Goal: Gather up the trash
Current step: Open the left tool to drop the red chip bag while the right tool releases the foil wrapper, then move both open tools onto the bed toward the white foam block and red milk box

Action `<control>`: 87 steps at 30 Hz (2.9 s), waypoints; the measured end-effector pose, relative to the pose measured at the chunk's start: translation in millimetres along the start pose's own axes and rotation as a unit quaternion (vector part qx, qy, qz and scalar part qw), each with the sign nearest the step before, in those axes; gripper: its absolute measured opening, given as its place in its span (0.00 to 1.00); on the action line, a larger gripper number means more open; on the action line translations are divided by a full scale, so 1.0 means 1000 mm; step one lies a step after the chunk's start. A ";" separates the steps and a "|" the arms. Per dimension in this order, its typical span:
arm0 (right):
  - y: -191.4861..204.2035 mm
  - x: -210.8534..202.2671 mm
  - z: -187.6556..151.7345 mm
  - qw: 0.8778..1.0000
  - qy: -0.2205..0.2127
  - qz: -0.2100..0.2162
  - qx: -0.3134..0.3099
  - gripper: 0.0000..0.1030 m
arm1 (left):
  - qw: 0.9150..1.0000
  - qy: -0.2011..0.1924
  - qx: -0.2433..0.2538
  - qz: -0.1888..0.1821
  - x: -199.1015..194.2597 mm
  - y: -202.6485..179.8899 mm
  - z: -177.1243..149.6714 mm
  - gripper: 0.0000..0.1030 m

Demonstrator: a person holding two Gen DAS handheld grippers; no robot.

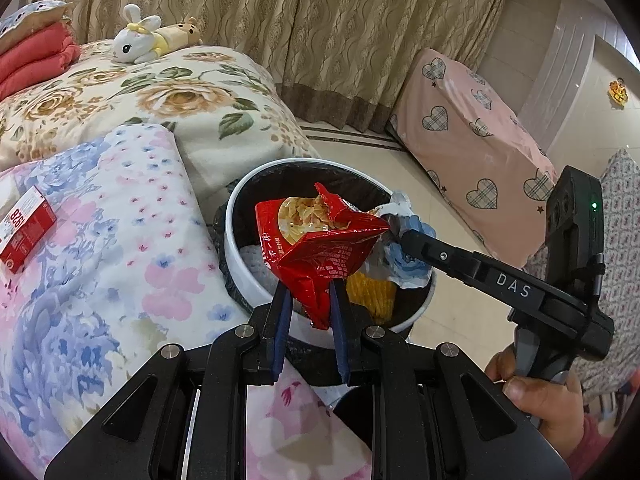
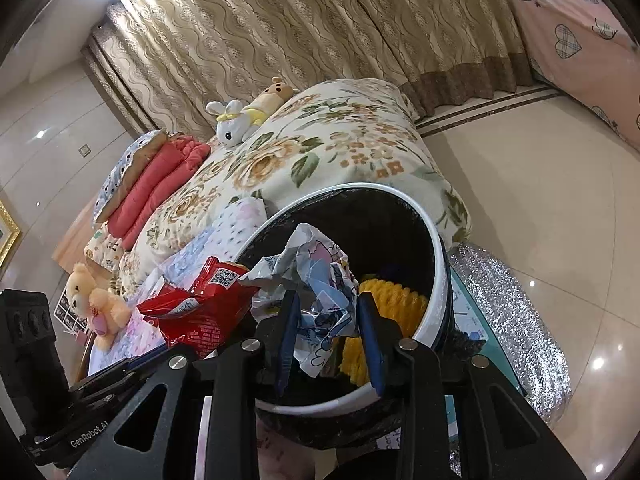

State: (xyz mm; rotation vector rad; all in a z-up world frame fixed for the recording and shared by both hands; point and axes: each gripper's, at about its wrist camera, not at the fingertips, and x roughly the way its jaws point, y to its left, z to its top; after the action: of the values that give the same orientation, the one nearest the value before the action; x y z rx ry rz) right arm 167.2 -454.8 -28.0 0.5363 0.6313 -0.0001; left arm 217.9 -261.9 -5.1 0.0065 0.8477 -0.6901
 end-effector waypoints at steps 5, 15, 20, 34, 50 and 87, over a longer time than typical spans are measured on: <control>-0.001 0.003 0.004 1.000 0.000 -0.004 -0.002 0.32 | 1.000 0.005 -0.003 -0.004 0.004 0.001 0.002 0.17; -0.003 0.012 0.010 1.000 0.010 -0.012 -0.001 0.45 | 1.000 0.010 -0.011 -0.006 0.012 0.004 0.006 0.20; -0.001 0.011 0.009 1.000 0.009 -0.009 -0.002 0.59 | 1.000 0.006 -0.023 -0.005 0.010 0.009 0.003 0.36; 0.026 0.007 0.000 1.000 0.008 0.004 -0.013 0.76 | 0.997 -0.011 -0.070 0.020 -0.022 0.047 -0.023 0.44; 0.091 0.023 -0.033 0.996 0.045 0.050 -0.061 0.83 | 0.984 -0.034 -0.157 0.072 -0.070 0.126 -0.065 0.45; 0.181 0.103 -0.063 0.973 0.130 0.110 -0.158 0.89 | 0.960 -0.046 -0.227 0.157 -0.104 0.239 -0.087 0.48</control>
State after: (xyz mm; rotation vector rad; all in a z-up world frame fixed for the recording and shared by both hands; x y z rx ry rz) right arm 243.9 -251.8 -42.3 0.2951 0.8069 0.3798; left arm 244.8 6.8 -53.4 -0.2965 0.8748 -0.1853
